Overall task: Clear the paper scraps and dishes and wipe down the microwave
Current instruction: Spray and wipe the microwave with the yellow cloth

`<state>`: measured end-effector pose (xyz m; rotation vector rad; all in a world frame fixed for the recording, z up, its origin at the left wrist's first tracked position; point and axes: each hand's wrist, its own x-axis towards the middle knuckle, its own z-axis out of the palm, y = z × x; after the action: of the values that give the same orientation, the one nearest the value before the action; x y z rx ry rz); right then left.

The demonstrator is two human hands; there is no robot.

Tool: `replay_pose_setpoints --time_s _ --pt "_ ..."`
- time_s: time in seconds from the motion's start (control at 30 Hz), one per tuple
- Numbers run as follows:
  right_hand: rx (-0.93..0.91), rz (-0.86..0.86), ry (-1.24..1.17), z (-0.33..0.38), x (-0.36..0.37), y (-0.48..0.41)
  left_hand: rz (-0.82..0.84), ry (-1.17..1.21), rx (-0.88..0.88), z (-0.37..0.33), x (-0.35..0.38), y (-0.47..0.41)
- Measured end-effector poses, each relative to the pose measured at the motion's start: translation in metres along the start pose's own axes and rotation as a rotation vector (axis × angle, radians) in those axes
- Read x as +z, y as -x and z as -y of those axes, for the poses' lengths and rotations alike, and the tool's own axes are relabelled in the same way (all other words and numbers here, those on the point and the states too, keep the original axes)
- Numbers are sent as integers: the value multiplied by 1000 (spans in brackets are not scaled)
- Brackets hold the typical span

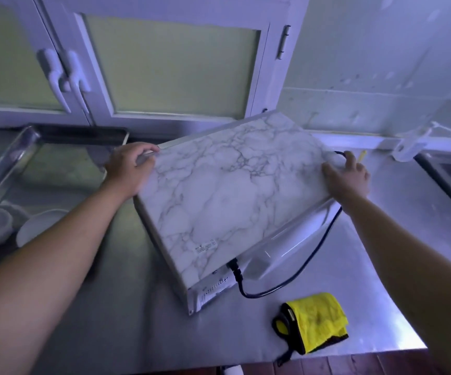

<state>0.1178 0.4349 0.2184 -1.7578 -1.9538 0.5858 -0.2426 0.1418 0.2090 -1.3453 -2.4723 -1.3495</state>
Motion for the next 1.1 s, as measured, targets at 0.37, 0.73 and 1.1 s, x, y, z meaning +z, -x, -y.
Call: replay_pose_setpoints --time_s 0.37,0.73,1.1 --pt "-150 -6 103 15 16 114 -91 -14 -132 -1 0 10" --pt "-892 187 229 70 30 215 -132 579 -396 -105 33 200" --pt "-980 -35 21 67 40 217 -246 584 -342 -108 52 207"
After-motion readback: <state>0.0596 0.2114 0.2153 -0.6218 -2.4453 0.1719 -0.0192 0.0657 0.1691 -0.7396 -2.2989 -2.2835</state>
